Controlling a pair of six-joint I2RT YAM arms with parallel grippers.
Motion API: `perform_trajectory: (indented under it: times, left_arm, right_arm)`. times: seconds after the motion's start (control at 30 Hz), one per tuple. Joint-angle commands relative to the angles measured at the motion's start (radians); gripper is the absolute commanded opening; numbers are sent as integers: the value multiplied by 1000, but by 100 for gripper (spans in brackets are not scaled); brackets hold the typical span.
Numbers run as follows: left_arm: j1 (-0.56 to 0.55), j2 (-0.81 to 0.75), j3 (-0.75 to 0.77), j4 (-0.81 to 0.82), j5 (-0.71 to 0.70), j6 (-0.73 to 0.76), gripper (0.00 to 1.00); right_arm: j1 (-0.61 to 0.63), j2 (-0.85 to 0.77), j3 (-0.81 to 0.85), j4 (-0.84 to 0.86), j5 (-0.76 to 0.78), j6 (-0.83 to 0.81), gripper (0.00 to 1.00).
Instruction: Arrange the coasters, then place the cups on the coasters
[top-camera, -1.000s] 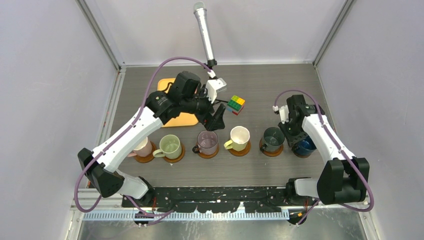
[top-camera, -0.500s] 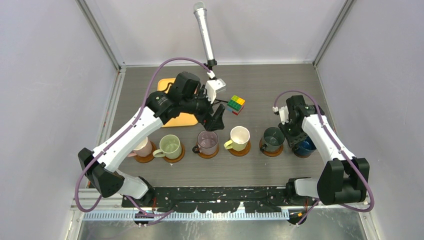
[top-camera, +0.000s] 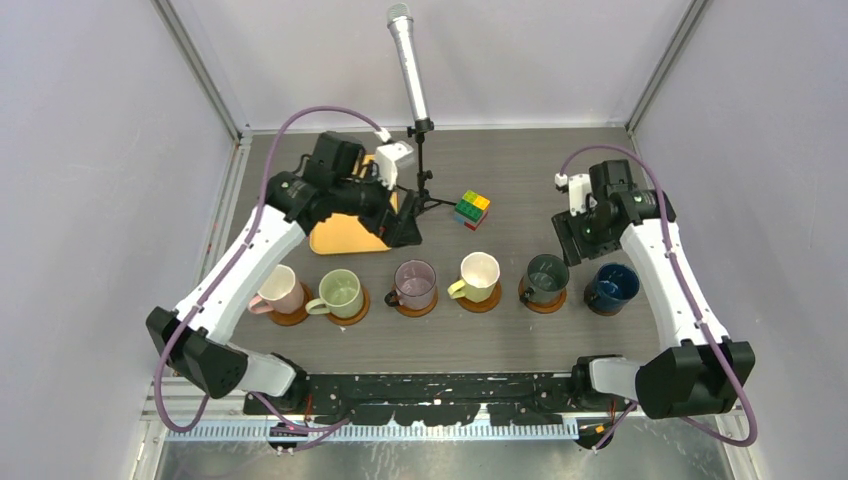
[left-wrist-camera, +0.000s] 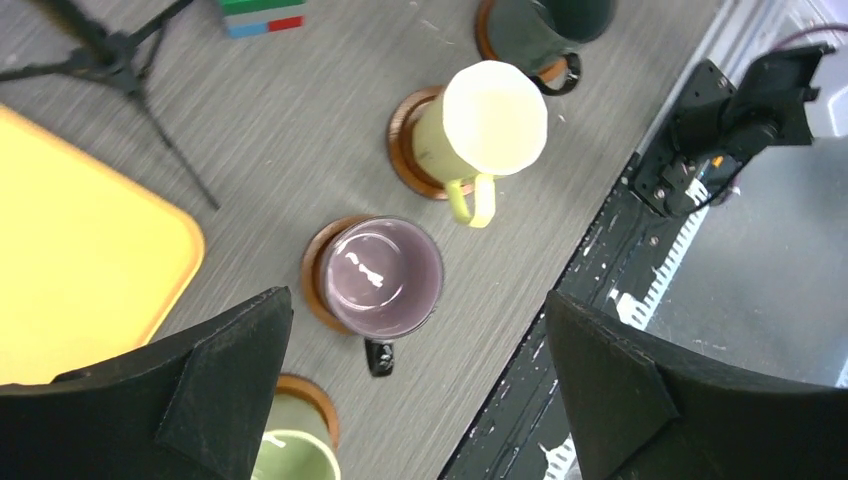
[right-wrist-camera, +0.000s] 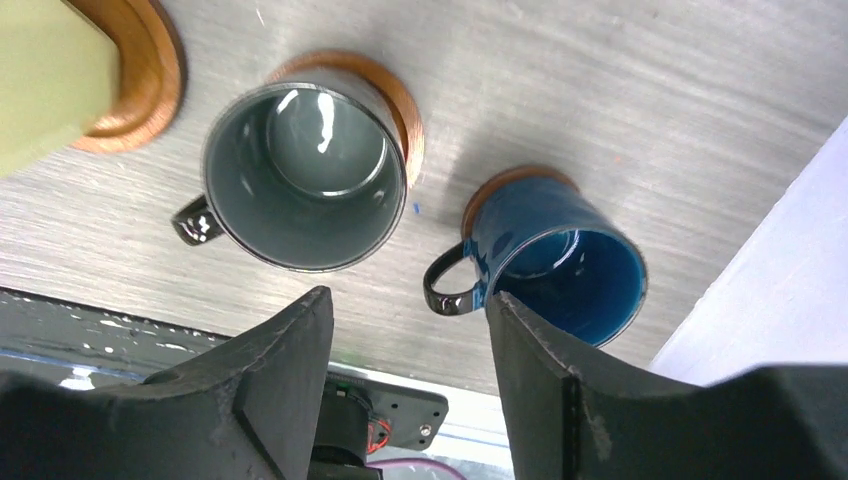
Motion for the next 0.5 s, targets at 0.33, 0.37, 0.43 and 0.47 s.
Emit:
perform_trajectory:
  times: [0.33, 0.37, 0.43, 0.47]
  left_arm:
    - [557, 20, 108, -305, 145, 144, 100]
    - [610, 34, 112, -317, 142, 161, 100]
    - [688, 56, 115, -341, 139, 197, 100]
    - [720, 64, 111, -346, 136, 210, 100]
  right_arm:
    - [0, 12, 205, 64, -107, 108, 82]
    - [-6, 14, 201, 74, -116, 115, 83]
    - [-21, 12, 190, 95, -130, 129, 85]
    - [-33, 10, 181, 102, -137, 132, 87]
